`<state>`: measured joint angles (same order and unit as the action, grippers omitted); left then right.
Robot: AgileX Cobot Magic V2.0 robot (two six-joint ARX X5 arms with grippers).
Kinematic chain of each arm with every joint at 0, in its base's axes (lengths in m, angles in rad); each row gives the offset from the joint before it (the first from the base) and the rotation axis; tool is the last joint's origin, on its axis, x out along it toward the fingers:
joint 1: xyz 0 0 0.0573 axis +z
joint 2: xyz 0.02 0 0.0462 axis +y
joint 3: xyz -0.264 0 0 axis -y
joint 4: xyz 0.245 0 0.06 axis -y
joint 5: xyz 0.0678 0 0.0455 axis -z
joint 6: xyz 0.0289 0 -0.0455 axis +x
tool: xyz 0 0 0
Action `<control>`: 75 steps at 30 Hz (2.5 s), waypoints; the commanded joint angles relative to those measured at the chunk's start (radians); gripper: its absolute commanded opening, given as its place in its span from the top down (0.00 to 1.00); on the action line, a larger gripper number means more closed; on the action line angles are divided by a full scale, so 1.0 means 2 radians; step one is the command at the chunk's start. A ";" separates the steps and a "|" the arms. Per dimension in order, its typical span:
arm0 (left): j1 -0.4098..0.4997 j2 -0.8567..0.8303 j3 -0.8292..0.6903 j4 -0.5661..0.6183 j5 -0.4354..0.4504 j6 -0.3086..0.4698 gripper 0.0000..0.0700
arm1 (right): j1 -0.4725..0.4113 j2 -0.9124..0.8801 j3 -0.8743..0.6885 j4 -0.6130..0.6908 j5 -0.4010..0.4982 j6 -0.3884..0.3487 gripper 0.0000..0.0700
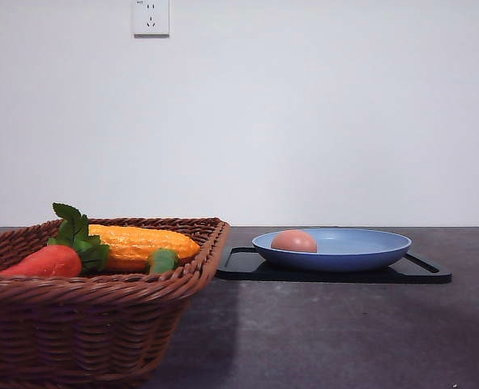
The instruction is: Transfer egg from basket to plate and serve
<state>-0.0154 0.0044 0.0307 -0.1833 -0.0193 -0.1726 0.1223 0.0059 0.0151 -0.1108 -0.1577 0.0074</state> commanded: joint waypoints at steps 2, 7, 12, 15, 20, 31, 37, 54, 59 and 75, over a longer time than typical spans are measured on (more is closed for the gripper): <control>0.001 -0.001 -0.013 -0.002 0.002 -0.002 1.00 | 0.000 -0.001 -0.003 0.006 0.001 0.005 1.00; 0.001 -0.001 -0.013 -0.002 0.002 -0.002 1.00 | 0.000 -0.001 -0.003 0.006 0.001 0.005 1.00; 0.001 -0.001 -0.013 -0.002 0.002 -0.002 1.00 | 0.000 -0.001 -0.003 0.006 0.001 0.005 1.00; 0.001 -0.001 -0.013 -0.002 0.002 -0.002 1.00 | 0.000 -0.001 -0.003 0.006 0.001 0.005 1.00; 0.001 -0.001 -0.013 -0.002 0.002 -0.002 1.00 | 0.000 -0.001 -0.003 0.006 0.001 0.005 1.00; 0.001 -0.001 -0.013 -0.002 0.002 -0.002 1.00 | 0.000 -0.001 -0.003 0.006 0.001 0.005 1.00; 0.001 -0.001 -0.013 -0.002 0.002 -0.002 1.00 | 0.000 -0.001 -0.003 0.006 0.001 0.005 1.00; 0.001 -0.001 -0.013 -0.002 0.002 -0.002 1.00 | 0.000 -0.001 -0.003 0.007 0.001 0.005 1.00; 0.001 -0.001 -0.013 -0.002 0.002 -0.002 1.00 | 0.000 -0.001 -0.003 0.007 0.001 0.005 1.00; 0.001 -0.001 -0.013 -0.002 0.002 -0.002 1.00 | 0.000 -0.001 -0.003 0.007 0.001 0.005 1.00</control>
<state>-0.0154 0.0044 0.0307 -0.1832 -0.0193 -0.1726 0.1223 0.0059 0.0151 -0.1101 -0.1577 0.0074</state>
